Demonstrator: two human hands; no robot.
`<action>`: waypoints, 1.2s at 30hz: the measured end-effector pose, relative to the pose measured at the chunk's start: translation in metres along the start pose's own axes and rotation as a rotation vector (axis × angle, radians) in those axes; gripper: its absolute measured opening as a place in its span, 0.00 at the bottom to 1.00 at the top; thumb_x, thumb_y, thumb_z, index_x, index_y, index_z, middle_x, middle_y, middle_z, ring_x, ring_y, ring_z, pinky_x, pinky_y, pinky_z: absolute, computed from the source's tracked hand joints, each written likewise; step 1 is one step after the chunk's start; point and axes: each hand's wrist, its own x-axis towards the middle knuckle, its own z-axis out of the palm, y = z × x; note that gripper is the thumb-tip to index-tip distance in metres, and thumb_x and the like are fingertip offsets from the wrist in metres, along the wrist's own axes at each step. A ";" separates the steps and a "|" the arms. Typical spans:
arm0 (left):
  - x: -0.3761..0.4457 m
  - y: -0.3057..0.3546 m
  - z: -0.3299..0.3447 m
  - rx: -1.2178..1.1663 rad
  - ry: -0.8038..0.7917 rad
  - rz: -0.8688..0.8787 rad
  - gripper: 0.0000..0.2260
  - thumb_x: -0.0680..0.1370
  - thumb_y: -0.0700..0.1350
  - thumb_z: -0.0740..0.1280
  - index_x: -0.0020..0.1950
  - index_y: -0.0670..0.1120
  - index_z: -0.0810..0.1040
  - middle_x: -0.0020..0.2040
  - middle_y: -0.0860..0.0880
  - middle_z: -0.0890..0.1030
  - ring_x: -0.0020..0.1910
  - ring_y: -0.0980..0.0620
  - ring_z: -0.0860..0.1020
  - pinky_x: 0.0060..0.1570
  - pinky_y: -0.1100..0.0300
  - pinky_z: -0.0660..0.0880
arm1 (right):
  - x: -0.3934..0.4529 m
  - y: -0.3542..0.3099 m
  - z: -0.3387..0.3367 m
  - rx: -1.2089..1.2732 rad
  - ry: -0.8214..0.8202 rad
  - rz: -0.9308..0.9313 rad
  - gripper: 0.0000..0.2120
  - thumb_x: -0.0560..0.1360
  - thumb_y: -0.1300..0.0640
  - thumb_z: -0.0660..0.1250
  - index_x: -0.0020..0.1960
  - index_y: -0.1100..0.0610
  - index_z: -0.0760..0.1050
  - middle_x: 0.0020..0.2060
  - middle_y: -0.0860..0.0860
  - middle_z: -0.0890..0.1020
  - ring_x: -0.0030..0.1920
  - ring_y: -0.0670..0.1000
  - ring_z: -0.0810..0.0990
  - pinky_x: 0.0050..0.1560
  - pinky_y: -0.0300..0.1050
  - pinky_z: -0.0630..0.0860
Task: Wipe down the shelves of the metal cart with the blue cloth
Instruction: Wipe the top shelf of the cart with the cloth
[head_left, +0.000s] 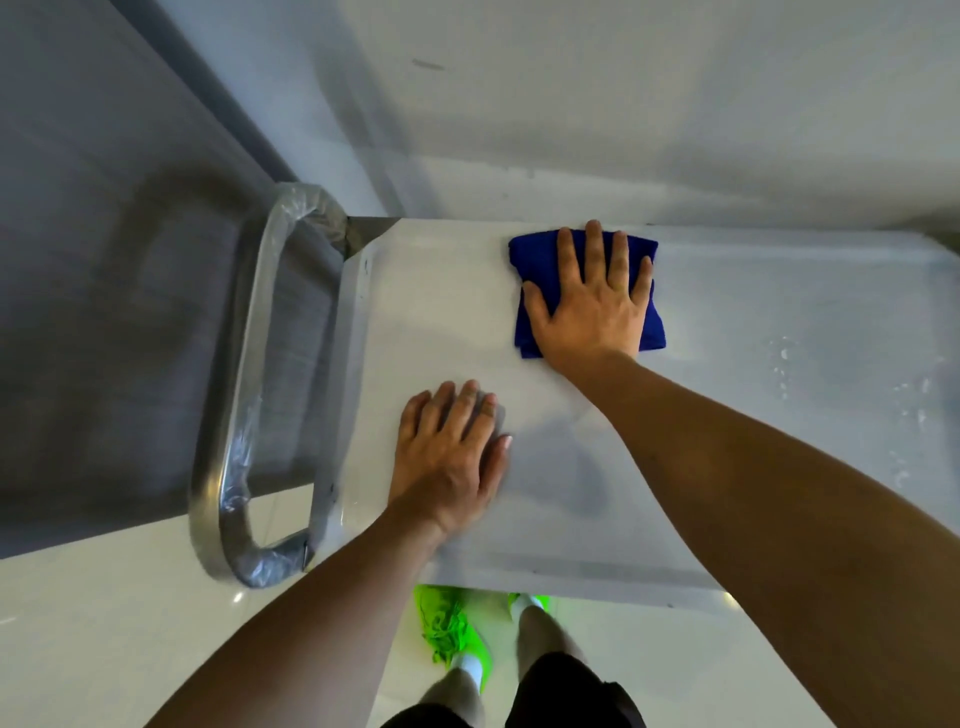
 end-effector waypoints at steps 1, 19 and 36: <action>-0.001 0.001 0.000 -0.003 0.000 -0.002 0.21 0.81 0.54 0.63 0.67 0.42 0.78 0.69 0.40 0.76 0.66 0.36 0.73 0.69 0.41 0.64 | -0.003 0.000 0.000 0.002 -0.004 -0.002 0.35 0.80 0.33 0.43 0.81 0.50 0.49 0.81 0.54 0.51 0.80 0.59 0.46 0.77 0.64 0.40; 0.010 0.016 -0.037 0.064 -0.587 -0.257 0.26 0.84 0.57 0.47 0.81 0.59 0.43 0.81 0.56 0.40 0.80 0.44 0.39 0.77 0.42 0.43 | -0.217 -0.007 0.011 0.030 -0.104 0.054 0.35 0.80 0.34 0.41 0.82 0.50 0.47 0.81 0.54 0.47 0.80 0.58 0.42 0.76 0.63 0.37; 0.043 0.122 -0.032 -0.081 -0.524 -0.100 0.26 0.84 0.50 0.53 0.82 0.50 0.48 0.82 0.46 0.47 0.80 0.44 0.47 0.76 0.43 0.53 | -0.252 0.073 0.001 0.007 -0.131 0.103 0.36 0.80 0.32 0.39 0.82 0.49 0.46 0.81 0.49 0.46 0.80 0.54 0.41 0.77 0.58 0.35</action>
